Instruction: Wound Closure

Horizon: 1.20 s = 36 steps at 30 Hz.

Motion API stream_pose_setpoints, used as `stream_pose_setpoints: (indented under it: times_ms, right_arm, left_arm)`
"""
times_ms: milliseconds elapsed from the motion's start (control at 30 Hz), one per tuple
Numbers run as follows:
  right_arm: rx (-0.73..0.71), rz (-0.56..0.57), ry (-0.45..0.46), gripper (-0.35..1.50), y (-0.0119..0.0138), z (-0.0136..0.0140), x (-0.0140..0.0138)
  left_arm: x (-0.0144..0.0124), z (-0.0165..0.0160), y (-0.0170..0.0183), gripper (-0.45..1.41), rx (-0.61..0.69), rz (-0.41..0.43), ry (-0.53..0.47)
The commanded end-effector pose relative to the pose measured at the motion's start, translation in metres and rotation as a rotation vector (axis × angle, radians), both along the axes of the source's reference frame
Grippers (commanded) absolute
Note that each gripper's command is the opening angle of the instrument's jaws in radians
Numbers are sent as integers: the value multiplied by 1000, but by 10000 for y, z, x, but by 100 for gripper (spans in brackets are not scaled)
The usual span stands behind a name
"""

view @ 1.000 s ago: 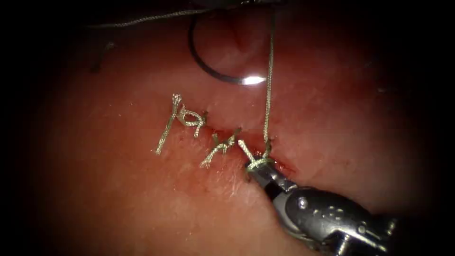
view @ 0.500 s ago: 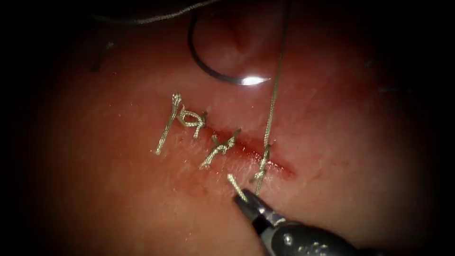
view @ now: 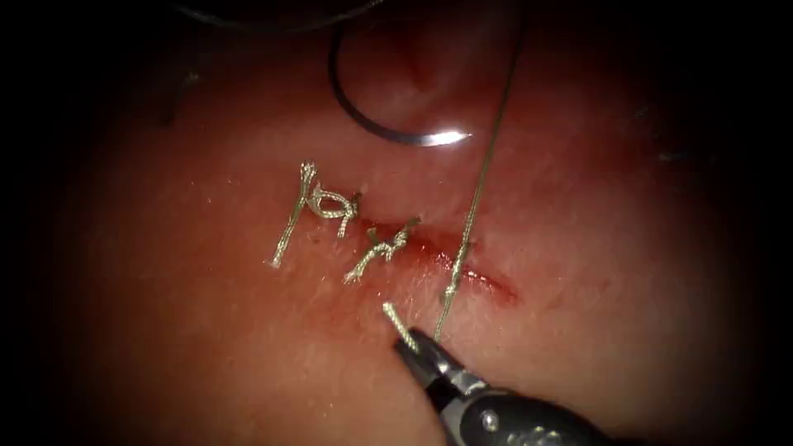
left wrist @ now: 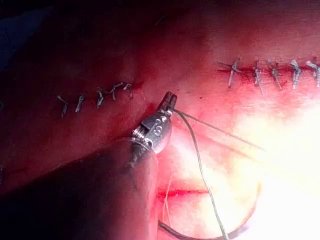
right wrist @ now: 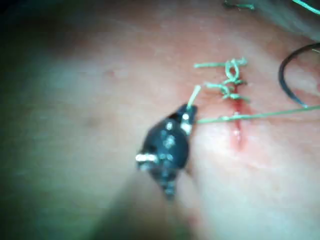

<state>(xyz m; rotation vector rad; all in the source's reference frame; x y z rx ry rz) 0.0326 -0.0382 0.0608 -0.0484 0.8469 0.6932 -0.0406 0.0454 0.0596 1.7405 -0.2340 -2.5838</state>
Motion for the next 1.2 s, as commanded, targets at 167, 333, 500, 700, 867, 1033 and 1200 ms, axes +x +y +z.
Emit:
stream_pose_setpoints:
  times_ms: [167,333,500,700,867,1033,1200]
  right_arm:
    - [18,-68,28,-35,-10,7,13]
    - [28,-102,23,-35,-16,10,19]
    - [17,-91,20,-35,-8,11,17]
    - [-36,-158,64,108,-6,6,18]
    - [-17,-358,216,131,-12,-41,6]
    - [9,-406,260,130,-11,-69,-9]
    - [9,-344,253,123,19,-71,-24]
  left_arm:
    - [-4,5,4,-45,-8,2,-2]
    - [-3,6,8,-45,-7,4,-1]
    - [-1,0,-4,-45,-6,8,-7]
    - [10,-28,-19,-45,14,20,-34]
    - [29,-86,-46,-45,51,45,-72]
    - [43,-130,-83,-45,70,65,-94]
    - [58,-173,-125,-45,87,73,-101]
